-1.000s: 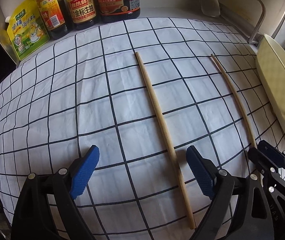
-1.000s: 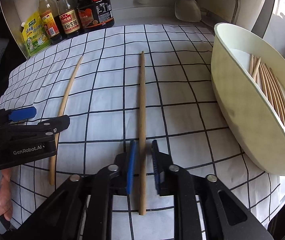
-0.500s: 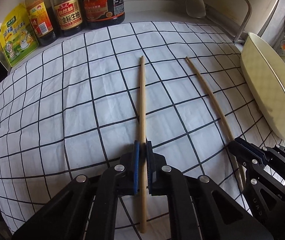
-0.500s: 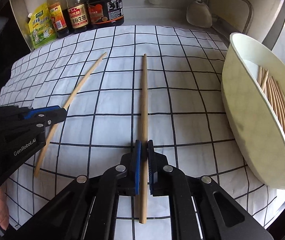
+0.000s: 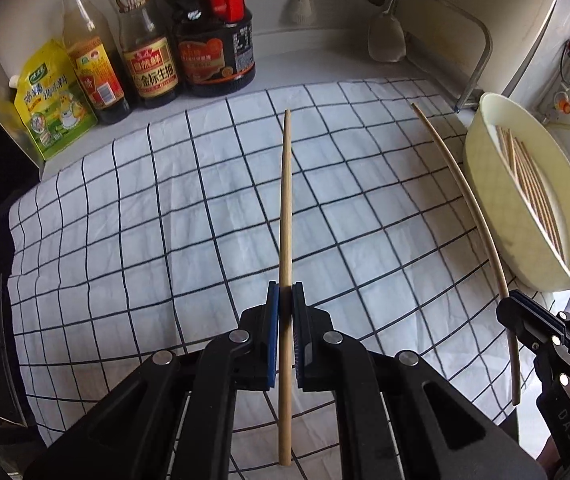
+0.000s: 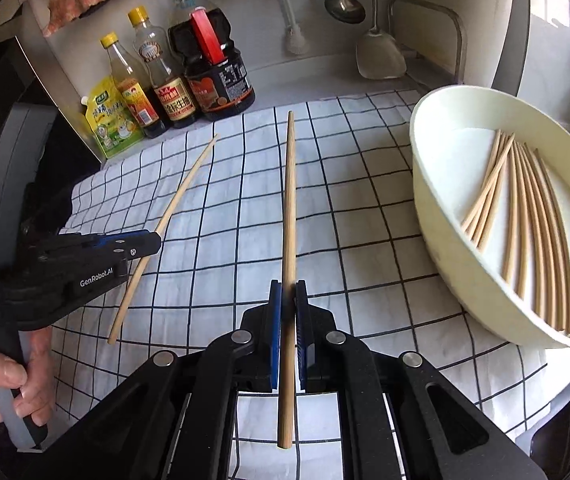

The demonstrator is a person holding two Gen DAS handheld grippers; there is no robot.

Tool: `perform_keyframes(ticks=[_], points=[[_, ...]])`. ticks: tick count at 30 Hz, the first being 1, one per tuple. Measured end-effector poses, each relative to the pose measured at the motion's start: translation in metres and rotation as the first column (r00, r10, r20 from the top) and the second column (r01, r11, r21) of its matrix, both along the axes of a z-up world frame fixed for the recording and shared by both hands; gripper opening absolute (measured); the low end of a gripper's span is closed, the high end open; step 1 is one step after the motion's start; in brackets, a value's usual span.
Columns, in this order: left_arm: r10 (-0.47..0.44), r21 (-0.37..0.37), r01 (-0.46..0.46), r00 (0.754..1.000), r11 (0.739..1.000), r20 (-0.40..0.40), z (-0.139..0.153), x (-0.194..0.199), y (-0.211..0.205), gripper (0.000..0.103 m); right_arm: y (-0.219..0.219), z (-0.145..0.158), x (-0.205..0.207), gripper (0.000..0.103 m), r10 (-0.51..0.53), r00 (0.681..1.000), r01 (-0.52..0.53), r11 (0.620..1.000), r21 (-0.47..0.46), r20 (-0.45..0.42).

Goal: Organize utensils
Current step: 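Lift both held chopsticks and carry them over the white basin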

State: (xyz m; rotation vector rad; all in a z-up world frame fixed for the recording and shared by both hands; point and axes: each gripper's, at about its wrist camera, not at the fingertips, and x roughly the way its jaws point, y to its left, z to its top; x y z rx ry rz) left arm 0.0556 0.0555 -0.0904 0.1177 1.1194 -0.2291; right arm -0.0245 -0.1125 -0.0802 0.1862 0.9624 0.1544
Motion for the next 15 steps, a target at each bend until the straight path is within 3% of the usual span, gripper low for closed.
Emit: perform_keyframes(ticks=[7, 15], points=[[-0.057, -0.056, 0.062, 0.994, 0.997, 0.088, 0.048, 0.007, -0.048, 0.007, -0.050, 0.029, -0.009, 0.007, -0.075, 0.996, 0.075, 0.997, 0.007, 0.053], [-0.219, -0.079, 0.229, 0.969, 0.970, 0.118, 0.067, 0.008, -0.134, 0.007, -0.129, 0.040, -0.019, 0.007, -0.223, 0.972, 0.222, 0.975, 0.028, 0.079]])
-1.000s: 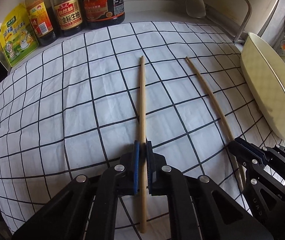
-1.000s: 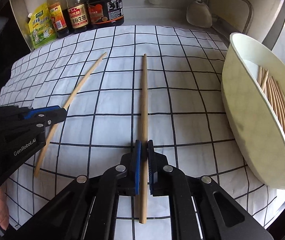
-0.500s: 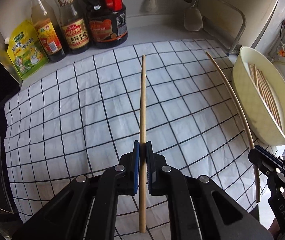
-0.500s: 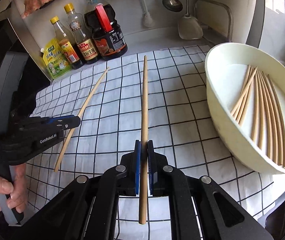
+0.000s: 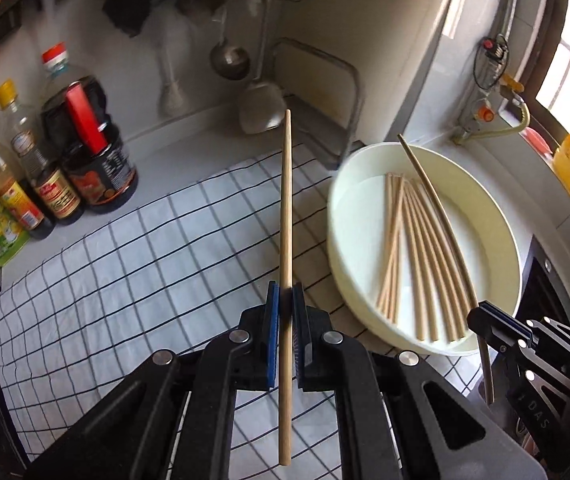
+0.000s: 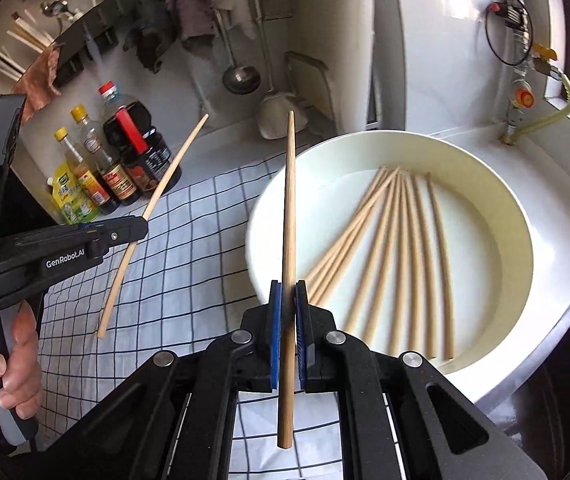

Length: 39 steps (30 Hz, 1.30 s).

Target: Organize utensils

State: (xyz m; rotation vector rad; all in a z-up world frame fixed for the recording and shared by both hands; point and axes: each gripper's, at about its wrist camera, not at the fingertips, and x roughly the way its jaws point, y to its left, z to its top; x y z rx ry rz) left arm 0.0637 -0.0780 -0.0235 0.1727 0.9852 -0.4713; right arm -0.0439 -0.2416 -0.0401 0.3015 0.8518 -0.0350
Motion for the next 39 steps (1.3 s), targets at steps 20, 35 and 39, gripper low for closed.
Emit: perform_keyframes(ticks=[20, 35, 39], points=[[-0.307, 0.104, 0.316, 0.947, 0.943, -0.093, -0.033, 0.018, -0.159, 0.007, -0.097, -0.040, 0.021, 0.007, -0.199, 0.974, 0.206, 0.977, 0.056, -0.107], [-0.183, 0.088, 0.189, 0.980, 0.978, -0.076, -0.028, 0.030, -0.134, 0.067, -0.102, -0.035, 0.020, 0.017, -0.220, 0.968, 0.225, 0.974, 0.025, -0.123], [-0.161, 0.095, 0.165, 0.986, 0.982, -0.052, -0.018, 0.024, -0.124, 0.070, -0.099, -0.027, 0.012, 0.024, -0.226, 0.966, 0.230, 0.973, 0.025, -0.124]])
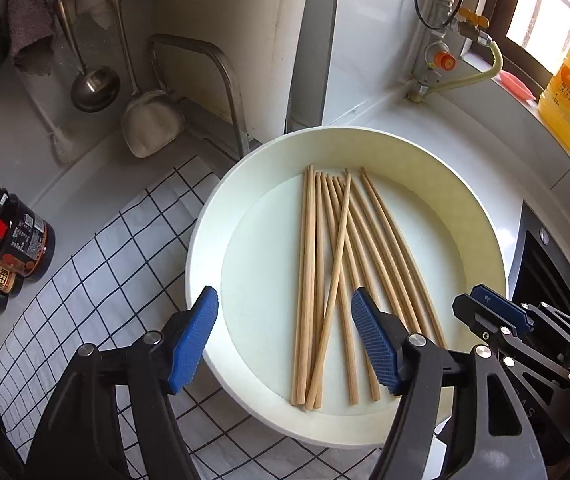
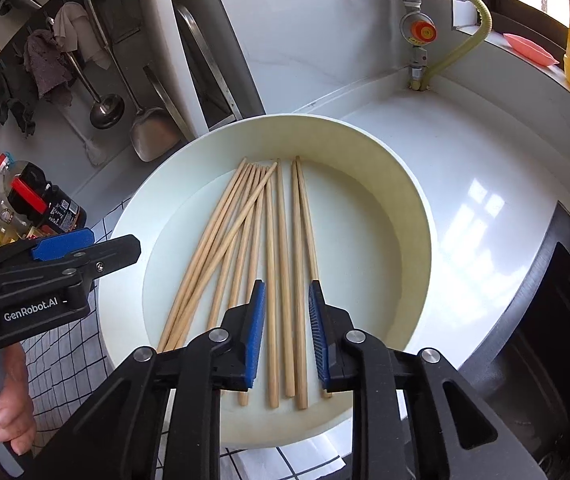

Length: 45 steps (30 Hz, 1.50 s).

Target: Organize utensils

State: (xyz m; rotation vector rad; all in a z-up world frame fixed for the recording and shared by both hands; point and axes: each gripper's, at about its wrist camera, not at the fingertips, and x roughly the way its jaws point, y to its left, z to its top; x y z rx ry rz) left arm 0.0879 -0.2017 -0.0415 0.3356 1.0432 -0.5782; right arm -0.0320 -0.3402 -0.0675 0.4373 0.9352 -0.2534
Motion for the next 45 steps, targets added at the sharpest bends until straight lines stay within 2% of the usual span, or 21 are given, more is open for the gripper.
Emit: perform_keyframes(ticks=[6, 8, 14, 36, 38, 45], points=[[0.014, -0.014, -0.014, 1.000, 1.000, 0.017, 0.010, -0.014, 0.014, 0.073, 0.008, 0.013, -0.011, 0.029, -0.009, 1.000, 0.009, 1.000, -0.019, -0.001], [0.015, -0.012, -0.015, 1.000, 1.000, 0.019, 0.011, -0.018, 0.017, 0.073, 0.012, 0.018, -0.014, 0.037, -0.012, 1.000, 0.012, 0.999, -0.033, 0.001], [0.019, -0.027, -0.018, 0.999, 0.999, 0.028, 0.016, -0.030, 0.026, 0.077, 0.024, 0.033, -0.022, 0.044, -0.002, 1.000, 0.003, 0.998, -0.067, 0.020], [0.063, -0.063, -0.059, 0.996, 0.996, 0.063, 0.032, -0.037, 0.048, 0.079, 0.038, 0.048, -0.027, 0.050, 0.010, 1.000, -0.007, 0.994, -0.107, 0.024], [0.064, -0.062, -0.060, 0.996, 0.996, 0.067, 0.032, -0.037, 0.049, 0.082, 0.038, 0.048, -0.027, 0.053, 0.011, 1.000, -0.009, 0.994, -0.108, 0.023], [0.072, -0.066, -0.067, 0.994, 0.996, 0.077, 0.035, -0.037, 0.051, 0.087, 0.039, 0.049, -0.025, 0.053, 0.023, 1.000, -0.020, 0.993, -0.113, 0.020]])
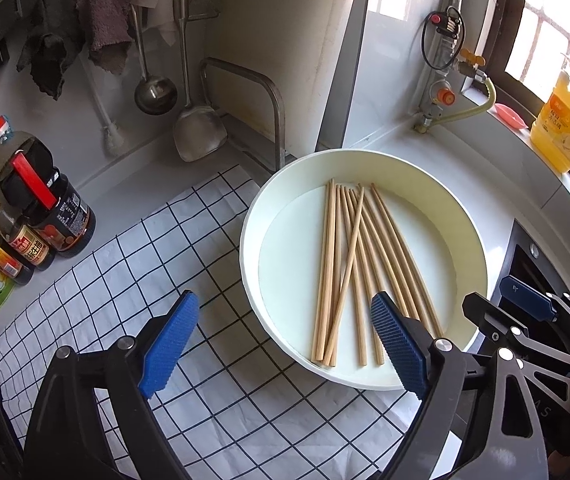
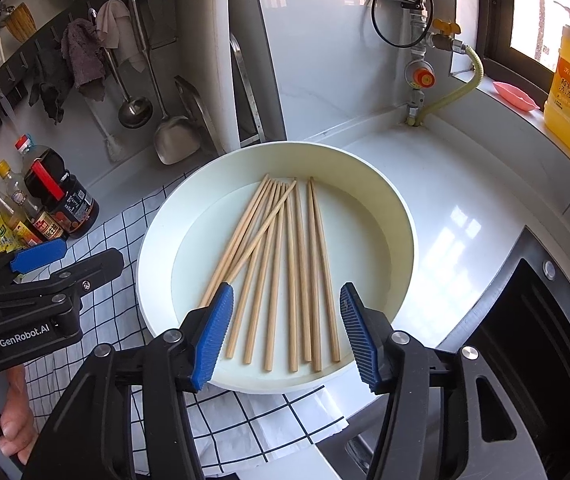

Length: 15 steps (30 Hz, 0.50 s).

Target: Organize utensils

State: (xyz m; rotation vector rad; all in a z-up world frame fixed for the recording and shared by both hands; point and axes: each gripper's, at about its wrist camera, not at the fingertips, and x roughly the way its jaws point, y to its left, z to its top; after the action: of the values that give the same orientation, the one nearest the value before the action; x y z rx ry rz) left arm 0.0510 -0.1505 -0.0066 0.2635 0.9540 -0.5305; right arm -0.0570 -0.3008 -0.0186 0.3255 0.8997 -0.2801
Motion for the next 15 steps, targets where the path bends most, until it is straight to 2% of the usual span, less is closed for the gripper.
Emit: perform_keyframes(ticks=[9, 15], points=[[0.001, -0.003, -0.001, 1.000, 1.000, 0.006, 0.0014, 0.0000, 0.0013, 0.094, -0.0006, -0.0004, 0.0008, 0.055, -0.005, 1.000, 0.005, 1.000, 0.003, -0.003], [0.003, -0.001, -0.003, 1.000, 1.000, 0.005, 0.0009, 0.0006, 0.0019, 0.095, -0.0013, -0.0011, 0.0013, 0.056, -0.008, 1.000, 0.008, 1.000, 0.008, -0.007]])
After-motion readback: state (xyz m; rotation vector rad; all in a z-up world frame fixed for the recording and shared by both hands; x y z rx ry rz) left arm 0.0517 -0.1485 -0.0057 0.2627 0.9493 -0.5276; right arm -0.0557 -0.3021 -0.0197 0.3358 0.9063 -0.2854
